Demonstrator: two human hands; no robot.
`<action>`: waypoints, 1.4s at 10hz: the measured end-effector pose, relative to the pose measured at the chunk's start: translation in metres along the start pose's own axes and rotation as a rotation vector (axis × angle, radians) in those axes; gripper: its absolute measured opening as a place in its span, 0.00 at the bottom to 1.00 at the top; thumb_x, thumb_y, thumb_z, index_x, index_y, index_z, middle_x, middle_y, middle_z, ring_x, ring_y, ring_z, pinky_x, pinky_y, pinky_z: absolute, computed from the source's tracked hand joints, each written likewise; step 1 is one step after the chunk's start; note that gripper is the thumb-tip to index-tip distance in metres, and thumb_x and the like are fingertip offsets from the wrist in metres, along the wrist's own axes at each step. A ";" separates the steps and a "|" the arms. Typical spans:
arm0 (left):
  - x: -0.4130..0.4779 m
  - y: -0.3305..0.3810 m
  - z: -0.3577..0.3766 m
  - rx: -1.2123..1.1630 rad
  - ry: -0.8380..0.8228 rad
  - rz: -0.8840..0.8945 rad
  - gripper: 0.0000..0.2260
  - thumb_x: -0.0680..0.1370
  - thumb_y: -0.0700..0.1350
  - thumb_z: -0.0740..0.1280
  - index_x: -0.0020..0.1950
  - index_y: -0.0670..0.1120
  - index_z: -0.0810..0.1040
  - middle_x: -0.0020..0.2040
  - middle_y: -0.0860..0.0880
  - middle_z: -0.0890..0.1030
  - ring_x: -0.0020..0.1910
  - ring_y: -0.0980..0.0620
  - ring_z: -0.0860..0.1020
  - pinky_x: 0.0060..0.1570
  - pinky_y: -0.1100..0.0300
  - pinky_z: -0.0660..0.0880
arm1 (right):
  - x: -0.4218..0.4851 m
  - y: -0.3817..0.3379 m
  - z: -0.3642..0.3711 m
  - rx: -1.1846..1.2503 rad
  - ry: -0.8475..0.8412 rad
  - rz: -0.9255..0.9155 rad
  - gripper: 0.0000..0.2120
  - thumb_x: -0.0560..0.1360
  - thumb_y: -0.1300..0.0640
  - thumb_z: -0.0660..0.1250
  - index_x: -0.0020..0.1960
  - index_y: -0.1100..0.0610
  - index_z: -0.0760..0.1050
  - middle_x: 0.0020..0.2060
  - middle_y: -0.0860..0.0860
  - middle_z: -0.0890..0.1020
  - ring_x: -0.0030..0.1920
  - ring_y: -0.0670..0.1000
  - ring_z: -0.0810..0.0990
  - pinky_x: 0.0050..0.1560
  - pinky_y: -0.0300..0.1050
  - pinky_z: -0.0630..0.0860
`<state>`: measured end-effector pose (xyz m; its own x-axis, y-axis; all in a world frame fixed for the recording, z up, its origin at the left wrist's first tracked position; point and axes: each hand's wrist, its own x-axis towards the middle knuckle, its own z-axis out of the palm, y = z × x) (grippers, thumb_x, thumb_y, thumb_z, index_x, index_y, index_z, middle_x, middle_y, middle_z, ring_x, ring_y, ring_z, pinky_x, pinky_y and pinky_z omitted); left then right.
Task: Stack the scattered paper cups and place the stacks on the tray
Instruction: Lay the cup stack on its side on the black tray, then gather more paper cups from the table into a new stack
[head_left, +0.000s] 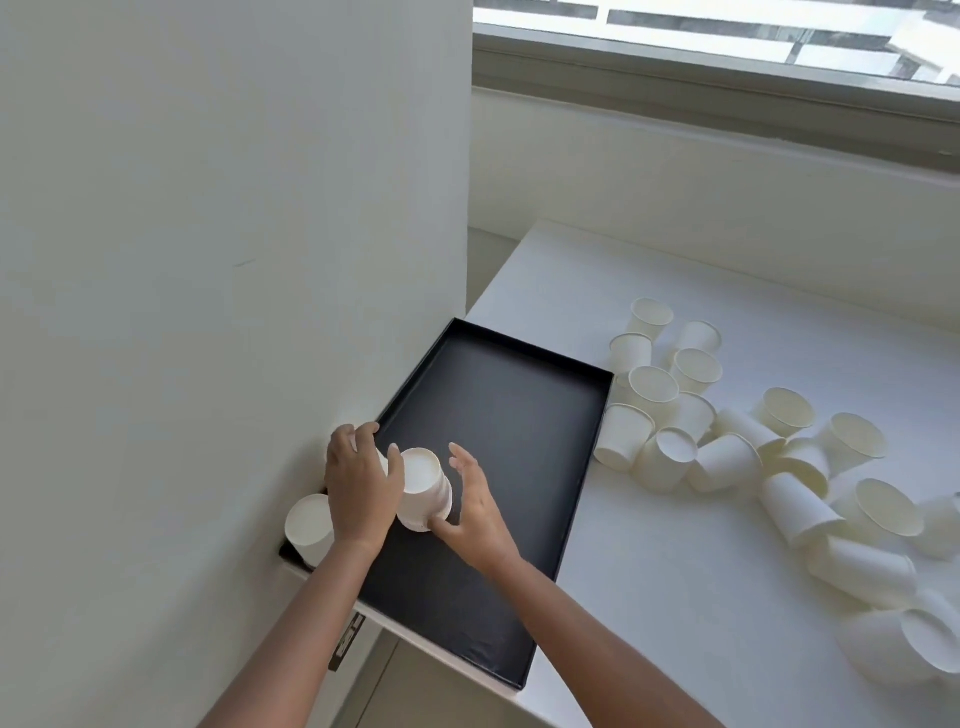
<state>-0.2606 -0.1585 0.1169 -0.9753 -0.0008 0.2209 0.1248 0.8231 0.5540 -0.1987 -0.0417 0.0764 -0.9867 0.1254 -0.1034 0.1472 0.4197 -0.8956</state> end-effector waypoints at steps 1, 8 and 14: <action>-0.001 0.010 0.004 0.041 0.053 0.106 0.13 0.71 0.35 0.69 0.53 0.33 0.76 0.51 0.32 0.75 0.53 0.34 0.76 0.52 0.42 0.75 | -0.007 0.012 -0.024 -0.054 0.051 -0.024 0.38 0.72 0.60 0.69 0.73 0.50 0.51 0.72 0.46 0.60 0.67 0.37 0.59 0.66 0.31 0.55; -0.080 0.149 0.110 0.131 -0.570 0.580 0.29 0.79 0.46 0.55 0.75 0.43 0.45 0.77 0.44 0.47 0.76 0.47 0.45 0.74 0.55 0.45 | -0.081 0.086 -0.211 -0.587 0.633 0.314 0.20 0.74 0.61 0.64 0.65 0.62 0.67 0.62 0.57 0.72 0.63 0.56 0.70 0.63 0.49 0.68; -0.137 0.197 0.148 0.138 -0.772 0.702 0.28 0.79 0.48 0.55 0.75 0.42 0.46 0.77 0.43 0.48 0.76 0.47 0.46 0.73 0.54 0.47 | -0.188 0.136 -0.263 -0.721 0.924 0.781 0.21 0.70 0.63 0.66 0.63 0.65 0.70 0.65 0.63 0.71 0.67 0.62 0.67 0.63 0.61 0.65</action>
<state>-0.1298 0.0876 0.0773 -0.5498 0.8233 -0.1412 0.7324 0.5564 0.3924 0.0251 0.2280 0.0873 -0.2767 0.9552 0.1055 0.9083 0.2958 -0.2959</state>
